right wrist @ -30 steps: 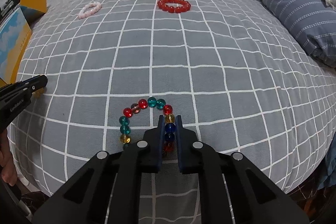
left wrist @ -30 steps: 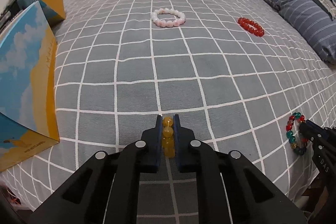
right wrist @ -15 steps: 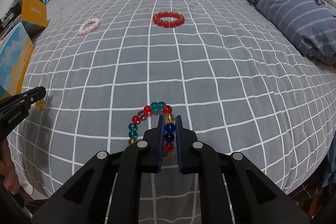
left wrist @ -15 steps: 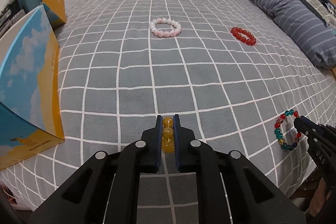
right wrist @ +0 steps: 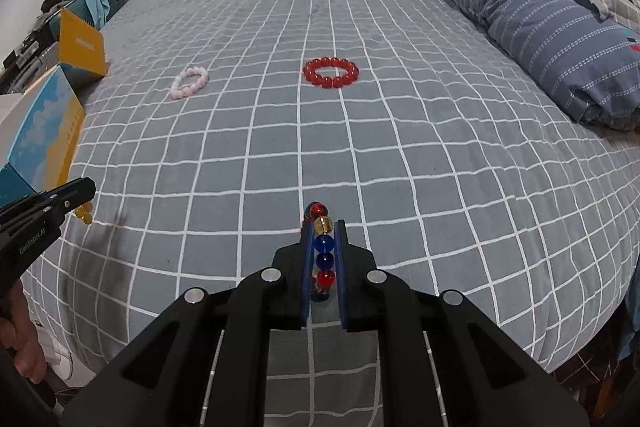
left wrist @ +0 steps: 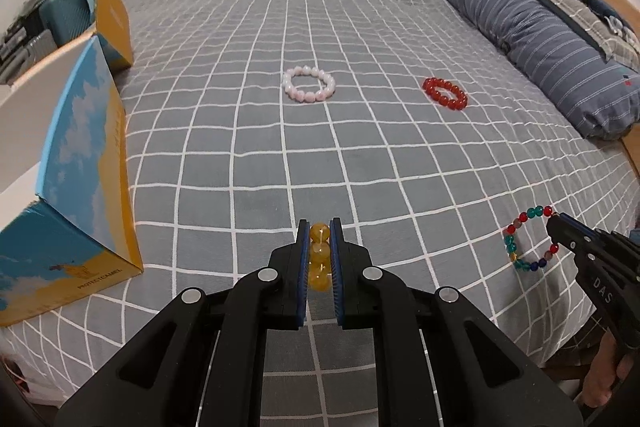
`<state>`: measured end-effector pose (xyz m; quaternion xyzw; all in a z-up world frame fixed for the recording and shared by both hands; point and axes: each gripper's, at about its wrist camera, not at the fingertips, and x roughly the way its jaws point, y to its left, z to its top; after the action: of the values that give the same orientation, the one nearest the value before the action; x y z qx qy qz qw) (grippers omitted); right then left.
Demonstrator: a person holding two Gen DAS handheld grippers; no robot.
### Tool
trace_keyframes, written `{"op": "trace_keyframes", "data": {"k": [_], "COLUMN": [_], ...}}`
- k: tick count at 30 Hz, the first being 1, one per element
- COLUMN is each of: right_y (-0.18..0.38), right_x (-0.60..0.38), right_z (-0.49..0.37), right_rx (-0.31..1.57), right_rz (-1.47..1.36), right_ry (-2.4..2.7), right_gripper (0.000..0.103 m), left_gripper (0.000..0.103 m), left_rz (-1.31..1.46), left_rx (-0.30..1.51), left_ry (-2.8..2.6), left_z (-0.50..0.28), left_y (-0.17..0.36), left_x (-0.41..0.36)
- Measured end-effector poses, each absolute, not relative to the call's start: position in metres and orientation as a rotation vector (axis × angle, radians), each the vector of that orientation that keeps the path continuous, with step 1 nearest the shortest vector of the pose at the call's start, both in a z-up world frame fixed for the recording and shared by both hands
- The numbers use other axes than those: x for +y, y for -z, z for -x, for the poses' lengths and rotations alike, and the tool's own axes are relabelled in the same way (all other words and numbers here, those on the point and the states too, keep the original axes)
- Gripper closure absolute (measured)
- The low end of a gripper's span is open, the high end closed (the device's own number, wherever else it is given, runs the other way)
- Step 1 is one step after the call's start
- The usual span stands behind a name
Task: Organize jewelry
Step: 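Lift and carry both held bracelets over the white box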
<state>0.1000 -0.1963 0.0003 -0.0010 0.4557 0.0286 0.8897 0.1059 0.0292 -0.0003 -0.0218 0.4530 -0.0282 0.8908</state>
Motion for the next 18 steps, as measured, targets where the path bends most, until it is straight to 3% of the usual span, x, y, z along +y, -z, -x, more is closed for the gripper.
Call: {"op": "trace_keyframes", "data": {"k": [18], "right_y": [-0.025], "right_x": [-0.178], "right_z": [-0.111], "right_rx": [0.862], "right_rz": [0.015], "right_ry": [-0.067], "right_gripper": [0.094], "left_gripper": [0.094], "left_rz": [0.023], "left_rx": [0.878], "left_ry": [0.068], "left_z": [-0.112], "left_y": [-0.02], "left_x": [0.033]}}
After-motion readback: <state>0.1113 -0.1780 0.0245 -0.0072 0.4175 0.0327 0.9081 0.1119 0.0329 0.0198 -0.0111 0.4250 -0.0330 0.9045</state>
